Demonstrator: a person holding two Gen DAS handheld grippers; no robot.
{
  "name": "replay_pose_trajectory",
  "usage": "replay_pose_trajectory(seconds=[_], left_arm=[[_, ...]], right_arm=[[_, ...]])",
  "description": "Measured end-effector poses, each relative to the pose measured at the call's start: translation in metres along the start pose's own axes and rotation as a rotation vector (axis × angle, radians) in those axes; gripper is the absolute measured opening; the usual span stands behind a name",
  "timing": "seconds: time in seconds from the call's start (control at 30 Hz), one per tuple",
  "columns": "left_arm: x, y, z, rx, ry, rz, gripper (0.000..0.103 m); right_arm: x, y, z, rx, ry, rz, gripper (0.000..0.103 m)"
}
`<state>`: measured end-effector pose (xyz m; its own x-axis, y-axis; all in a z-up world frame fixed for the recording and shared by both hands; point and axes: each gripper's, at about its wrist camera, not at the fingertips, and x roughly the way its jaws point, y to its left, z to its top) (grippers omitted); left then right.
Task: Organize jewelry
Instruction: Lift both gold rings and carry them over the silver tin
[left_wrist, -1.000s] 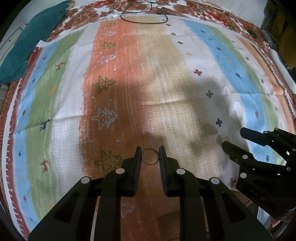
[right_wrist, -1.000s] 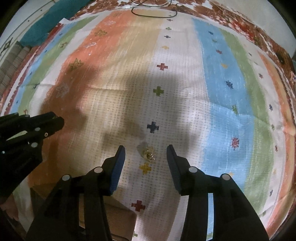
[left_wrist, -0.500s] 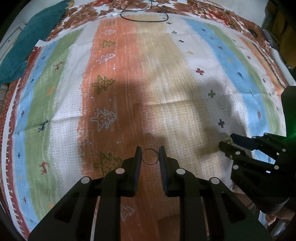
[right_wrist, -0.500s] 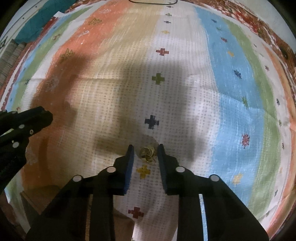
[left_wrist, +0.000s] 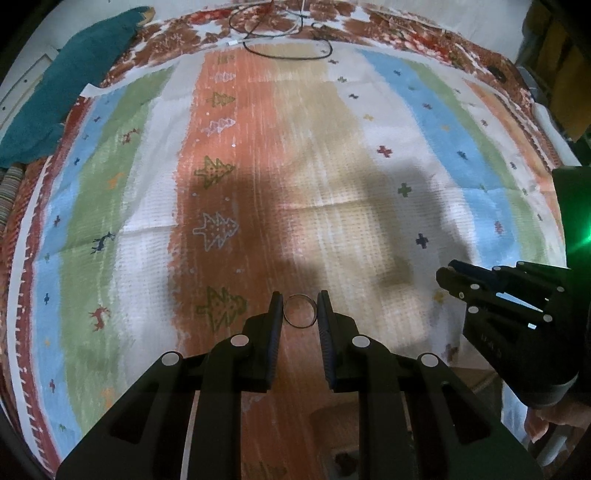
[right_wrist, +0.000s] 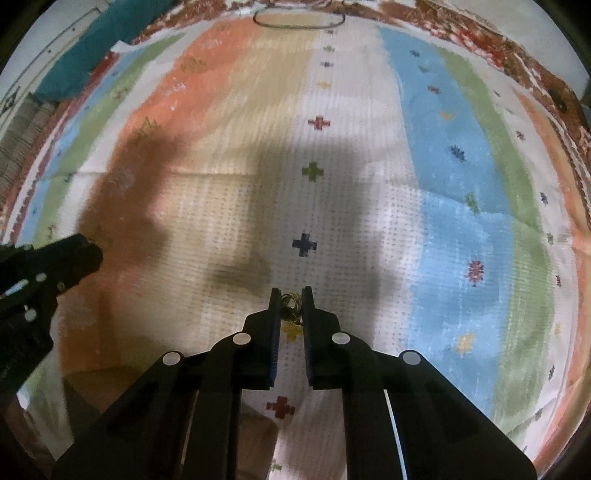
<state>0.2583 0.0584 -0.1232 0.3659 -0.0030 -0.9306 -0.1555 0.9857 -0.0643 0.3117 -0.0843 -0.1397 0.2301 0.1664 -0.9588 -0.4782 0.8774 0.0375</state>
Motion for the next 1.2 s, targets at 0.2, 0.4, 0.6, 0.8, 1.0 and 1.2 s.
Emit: replay_pose_trajectory(seconds=[0.2, 0.4, 0.6, 0.8, 1.0, 1.2], left_arm=[[-0.023, -0.005, -0.005, 0.006, -0.043, -0.018, 0.018], [-0.036, -0.007, -0.012, -0.001, -0.064, -0.034, 0.018], [-0.056, -0.012, -0.024, -0.002, -0.1, -0.06, 0.018], [-0.069, -0.019, -0.035, 0.005, -0.122, -0.074, 0.018], [-0.081, -0.02, -0.046, 0.003, -0.145, -0.084, 0.018], [-0.094, -0.023, -0.059, 0.007, -0.168, -0.098, 0.018]], right_arm=[[-0.027, 0.008, -0.007, -0.009, -0.06, 0.012, 0.012], [-0.053, 0.012, -0.017, -0.018, -0.116, 0.01, 0.012], [-0.067, 0.016, -0.028, -0.024, -0.148, 0.019, 0.012], [-0.082, 0.02, -0.042, -0.038, -0.175, 0.029, 0.012], [-0.093, 0.02, -0.051, -0.039, -0.2, 0.042, 0.012], [-0.105, 0.022, -0.061, -0.046, -0.225, 0.063, 0.012]])
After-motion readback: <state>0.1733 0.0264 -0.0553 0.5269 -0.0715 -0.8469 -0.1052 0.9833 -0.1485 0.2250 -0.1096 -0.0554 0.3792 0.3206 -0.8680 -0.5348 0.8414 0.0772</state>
